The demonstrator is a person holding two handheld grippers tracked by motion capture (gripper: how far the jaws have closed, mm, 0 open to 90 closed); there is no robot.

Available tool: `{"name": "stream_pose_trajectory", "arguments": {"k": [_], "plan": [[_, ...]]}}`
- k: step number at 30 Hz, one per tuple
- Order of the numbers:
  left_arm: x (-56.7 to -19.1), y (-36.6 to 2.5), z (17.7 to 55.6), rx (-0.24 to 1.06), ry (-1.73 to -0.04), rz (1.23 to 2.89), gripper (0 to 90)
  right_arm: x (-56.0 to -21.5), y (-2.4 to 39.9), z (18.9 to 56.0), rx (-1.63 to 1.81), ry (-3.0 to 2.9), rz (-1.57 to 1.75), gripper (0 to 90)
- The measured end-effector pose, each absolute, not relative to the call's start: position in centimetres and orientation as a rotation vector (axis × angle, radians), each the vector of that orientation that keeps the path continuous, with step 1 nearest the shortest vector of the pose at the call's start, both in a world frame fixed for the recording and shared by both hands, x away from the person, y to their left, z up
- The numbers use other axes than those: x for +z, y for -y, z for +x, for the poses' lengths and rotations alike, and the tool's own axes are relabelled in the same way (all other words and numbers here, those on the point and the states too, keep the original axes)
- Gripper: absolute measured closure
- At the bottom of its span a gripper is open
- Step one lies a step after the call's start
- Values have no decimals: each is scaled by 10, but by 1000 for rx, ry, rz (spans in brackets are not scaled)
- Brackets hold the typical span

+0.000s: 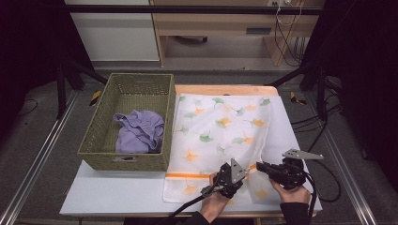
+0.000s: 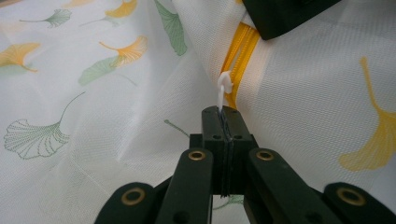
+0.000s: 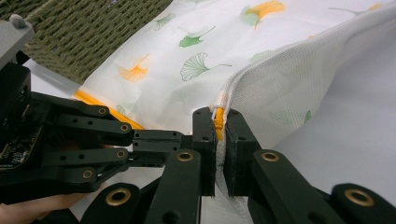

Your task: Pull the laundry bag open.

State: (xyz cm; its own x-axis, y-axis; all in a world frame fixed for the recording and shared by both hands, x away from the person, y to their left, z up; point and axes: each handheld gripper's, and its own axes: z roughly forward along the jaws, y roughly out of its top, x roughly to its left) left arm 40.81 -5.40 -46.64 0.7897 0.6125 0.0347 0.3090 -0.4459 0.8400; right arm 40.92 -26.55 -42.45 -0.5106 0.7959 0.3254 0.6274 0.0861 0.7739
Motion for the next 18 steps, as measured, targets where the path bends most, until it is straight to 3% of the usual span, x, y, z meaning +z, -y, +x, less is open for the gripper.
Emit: {"name": "stream_pose_trajectory", "arguments": {"k": [18], "plan": [[-468,54,410,382,-659,2045,881,-426,267,409,1398,-2163,1451,851]]}}
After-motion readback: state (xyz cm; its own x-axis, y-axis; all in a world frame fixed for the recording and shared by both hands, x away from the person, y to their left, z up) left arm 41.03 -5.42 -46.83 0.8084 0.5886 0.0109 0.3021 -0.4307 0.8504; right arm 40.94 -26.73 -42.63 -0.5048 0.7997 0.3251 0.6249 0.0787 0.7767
